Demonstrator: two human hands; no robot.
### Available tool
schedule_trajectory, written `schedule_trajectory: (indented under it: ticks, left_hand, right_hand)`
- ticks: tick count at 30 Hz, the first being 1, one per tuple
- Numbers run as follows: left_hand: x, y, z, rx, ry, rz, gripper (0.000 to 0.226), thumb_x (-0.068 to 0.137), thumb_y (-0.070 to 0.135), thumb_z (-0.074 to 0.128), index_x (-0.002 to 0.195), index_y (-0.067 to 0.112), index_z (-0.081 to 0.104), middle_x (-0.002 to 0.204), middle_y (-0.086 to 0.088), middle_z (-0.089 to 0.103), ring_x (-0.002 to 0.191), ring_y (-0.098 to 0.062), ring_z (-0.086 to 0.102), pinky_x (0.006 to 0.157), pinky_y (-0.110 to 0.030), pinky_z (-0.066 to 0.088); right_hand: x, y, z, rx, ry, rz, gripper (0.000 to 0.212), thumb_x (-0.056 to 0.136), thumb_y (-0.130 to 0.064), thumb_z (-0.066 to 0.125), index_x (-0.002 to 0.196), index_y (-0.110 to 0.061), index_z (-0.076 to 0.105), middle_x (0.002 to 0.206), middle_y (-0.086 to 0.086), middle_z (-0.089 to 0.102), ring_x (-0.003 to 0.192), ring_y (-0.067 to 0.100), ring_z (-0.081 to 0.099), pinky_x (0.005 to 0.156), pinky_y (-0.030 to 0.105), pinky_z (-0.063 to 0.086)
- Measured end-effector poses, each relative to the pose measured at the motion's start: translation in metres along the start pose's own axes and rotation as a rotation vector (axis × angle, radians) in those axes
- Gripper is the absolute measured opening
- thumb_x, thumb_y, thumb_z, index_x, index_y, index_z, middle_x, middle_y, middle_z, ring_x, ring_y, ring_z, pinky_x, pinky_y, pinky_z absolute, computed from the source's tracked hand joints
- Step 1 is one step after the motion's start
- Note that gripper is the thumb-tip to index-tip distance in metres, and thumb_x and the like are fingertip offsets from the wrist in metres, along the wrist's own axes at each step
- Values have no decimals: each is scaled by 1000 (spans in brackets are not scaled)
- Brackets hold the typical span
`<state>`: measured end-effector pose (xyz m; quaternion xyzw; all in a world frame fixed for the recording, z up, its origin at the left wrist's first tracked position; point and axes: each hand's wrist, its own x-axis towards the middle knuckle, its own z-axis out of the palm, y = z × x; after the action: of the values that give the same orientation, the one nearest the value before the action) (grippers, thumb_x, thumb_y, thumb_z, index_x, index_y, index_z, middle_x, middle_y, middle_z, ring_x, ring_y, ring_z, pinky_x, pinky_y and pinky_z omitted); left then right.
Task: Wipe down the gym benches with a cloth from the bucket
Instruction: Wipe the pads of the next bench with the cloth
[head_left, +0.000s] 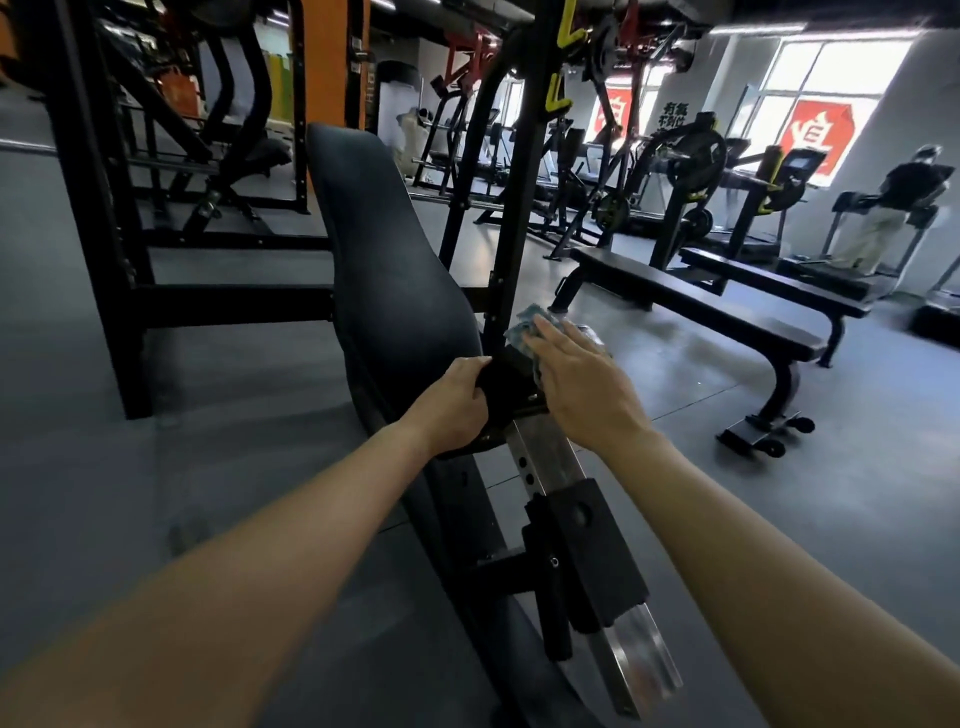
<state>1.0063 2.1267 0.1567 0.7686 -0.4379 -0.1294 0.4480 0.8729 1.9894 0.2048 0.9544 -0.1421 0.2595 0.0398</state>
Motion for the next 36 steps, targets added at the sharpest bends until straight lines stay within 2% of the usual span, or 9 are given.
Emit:
schedule_trajectory:
  ticks: [4, 8, 10, 13, 17, 23, 27, 32, 36]
  left_hand:
    - [17, -33, 11, -101, 105, 41, 45, 106, 13, 36, 148, 25, 46, 139, 5, 53, 110, -9, 60, 90, -21, 47]
    - [47, -78, 20, -256, 137, 29, 39, 106, 12, 34, 128, 30, 61, 113, 10, 64, 99, -5, 65, 87, -27, 57]
    - [56, -99, 22, -314, 133, 3, 40, 105, 10, 35, 123, 29, 65, 108, 11, 66, 88, -3, 65, 75, -22, 53]
    - [63, -125, 23, -340, 109, 2, 42, 102, 5, 36, 118, 26, 70, 106, 13, 69, 77, 1, 63, 67, -17, 48]
    - [79, -147, 20, -364, 64, 62, 44, 97, 0, 38, 112, 22, 74, 105, 11, 73, 97, 0, 67, 87, -16, 53]
    - [103, -169, 9, -380, -113, 72, 38, 96, 1, 44, 80, 28, 67, 78, 10, 68, 74, -8, 63, 68, -22, 48]
    - [110, -182, 4, -418, -223, 63, 31, 91, 2, 50, 86, 24, 71, 83, 3, 73, 81, -14, 68, 75, -31, 55]
    - [113, -182, -9, -405, -354, 73, 37, 84, 2, 47, 103, 18, 76, 96, -3, 76, 93, -19, 72, 84, -33, 58]
    - [121, -186, -16, -401, -543, 9, 60, 82, -4, 41, 124, 24, 72, 113, 1, 74, 106, -15, 71, 96, -39, 59]
  right_hand:
    - [8, -11, 24, 98, 230, 78, 43, 104, -17, 42, 145, -19, 53, 156, -2, 45, 151, 21, 28, 124, 44, 25]
    - [10, -15, 55, -10, 383, -24, 41, 98, -12, 48, 136, -11, 61, 148, 3, 55, 147, 26, 35, 126, 39, 19]
    - [14, -17, 67, -101, 404, -122, 36, 96, -9, 52, 130, -8, 66, 141, 6, 60, 142, 29, 41, 124, 43, 24]
    - [16, -25, 88, -298, 310, -254, 34, 101, -14, 47, 125, -6, 70, 136, 10, 64, 138, 33, 47, 117, 50, 33]
    - [11, -40, 125, -493, 115, -308, 38, 104, -15, 45, 138, -7, 60, 149, 11, 53, 145, 33, 40, 123, 47, 25]
    - [10, -61, 174, -629, -9, -260, 57, 107, -8, 7, 147, 0, 47, 160, 15, 37, 151, 35, 27, 125, 46, 19]
    - [8, -69, 181, -702, -149, -318, 62, 102, -5, 3, 149, -1, 44, 162, 16, 30, 153, 35, 19, 126, 47, 18]
    - [19, -68, 143, -685, -298, -342, 52, 98, -9, 29, 143, -5, 54, 156, 12, 42, 150, 35, 30, 124, 48, 23]
    - [22, -73, 105, -668, -138, -95, 42, 99, -5, 51, 140, -5, 57, 155, 10, 45, 151, 33, 28, 123, 50, 25]
